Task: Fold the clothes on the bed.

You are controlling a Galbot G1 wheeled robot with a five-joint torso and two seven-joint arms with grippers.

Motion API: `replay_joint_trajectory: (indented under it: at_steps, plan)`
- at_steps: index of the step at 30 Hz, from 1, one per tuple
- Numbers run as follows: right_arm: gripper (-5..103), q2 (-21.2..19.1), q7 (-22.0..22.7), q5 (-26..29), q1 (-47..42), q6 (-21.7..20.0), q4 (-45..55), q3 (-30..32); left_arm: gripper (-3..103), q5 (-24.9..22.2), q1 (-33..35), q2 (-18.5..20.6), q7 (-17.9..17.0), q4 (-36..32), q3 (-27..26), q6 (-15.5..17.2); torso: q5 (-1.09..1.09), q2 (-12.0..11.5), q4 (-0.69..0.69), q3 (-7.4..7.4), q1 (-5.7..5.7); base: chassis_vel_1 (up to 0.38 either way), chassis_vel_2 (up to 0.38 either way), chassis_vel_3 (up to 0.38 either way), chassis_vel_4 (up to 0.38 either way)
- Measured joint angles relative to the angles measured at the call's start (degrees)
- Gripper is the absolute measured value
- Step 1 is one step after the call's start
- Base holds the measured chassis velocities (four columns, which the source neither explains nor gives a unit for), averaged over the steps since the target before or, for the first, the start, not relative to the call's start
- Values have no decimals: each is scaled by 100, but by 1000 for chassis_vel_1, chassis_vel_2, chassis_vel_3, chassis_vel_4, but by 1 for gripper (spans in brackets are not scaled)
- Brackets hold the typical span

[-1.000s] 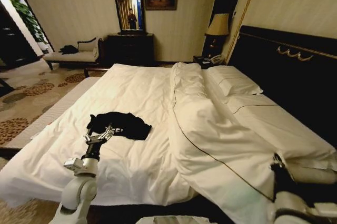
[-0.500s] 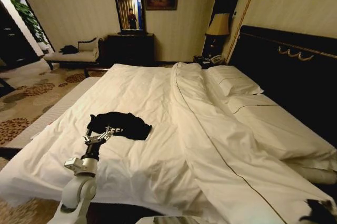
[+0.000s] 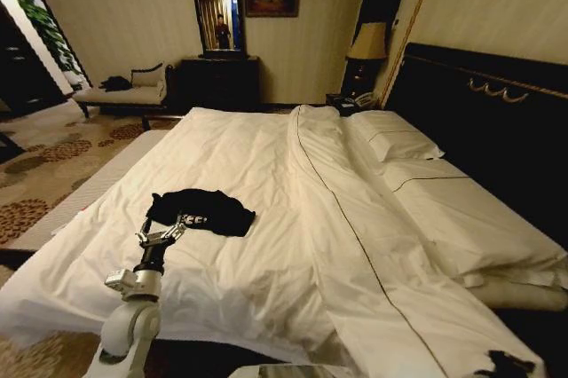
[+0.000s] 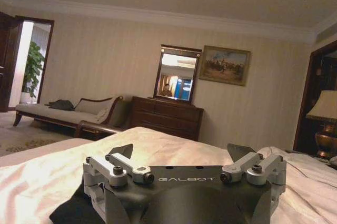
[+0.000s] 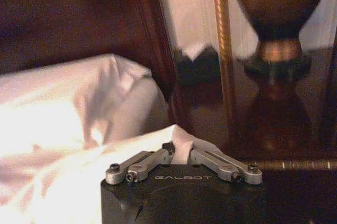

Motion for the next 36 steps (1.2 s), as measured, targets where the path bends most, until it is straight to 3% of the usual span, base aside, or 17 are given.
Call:
replay_joint_trajectory:
  at_steps: [10, 17, 24, 26, 28, 29, 32, 34, 36]
  plan:
    - [1, -5, -153, 624, 665, 2, -1338, -6, 100, 136, 238, -105, -2, -272, -103, -1, 0, 0, 1, 0, 1, 0, 0, 0, 0]
    - [1, -4, -581, 1066, 864, 110, -2496, 184, 100, 241, 453, -197, -5, -513, -203, -7, 0, 0, 4, 0, 1, 0, 0, 0, 0]
    - [-1, -66, -742, 1199, 836, 216, -2752, 303, 100, 378, 587, -306, -6, -609, -184, -33, 1, 0, 2, 0, 0, 0, 0, 0, 0]
    - [10, -134, -756, 1046, 773, 220, -2629, 373, 100, 439, 615, -348, -8, -613, -152, -38, 2, 0, -3, 0, 0, 0, 0, 0, 0]
    - [10, -149, -760, 931, 732, 220, -2528, 395, 100, 465, 623, -365, -8, -615, -135, -39, 2, 0, -3, 0, 0, 0, 0, 0, 0]
    - [15, -156, -758, 794, 663, 216, -2360, 419, 100, 488, 628, -379, -8, -615, -120, -39, 2, 0, -3, 0, 0, 0, 0, 0, 0]
    - [32, -92, -617, 575, 406, 161, -1654, 513, 100, 531, 633, -415, -8, -616, -102, -41, 2, 0, -2, 0, 0, 0, 0, 0, 0]
    - [32, -52, -531, 545, 294, 119, -1316, 565, 100, 536, 633, -424, -8, -615, -102, -41, 1, 0, -2, 0, 0, 0, 0, 0, 0]
    - [42, -11, -327, 606, 55, -38, -656, 667, 100, 541, 633, -435, -8, -596, -102, -49, -3, 0, 0, 0, 0, 0, 0, 0, 0]
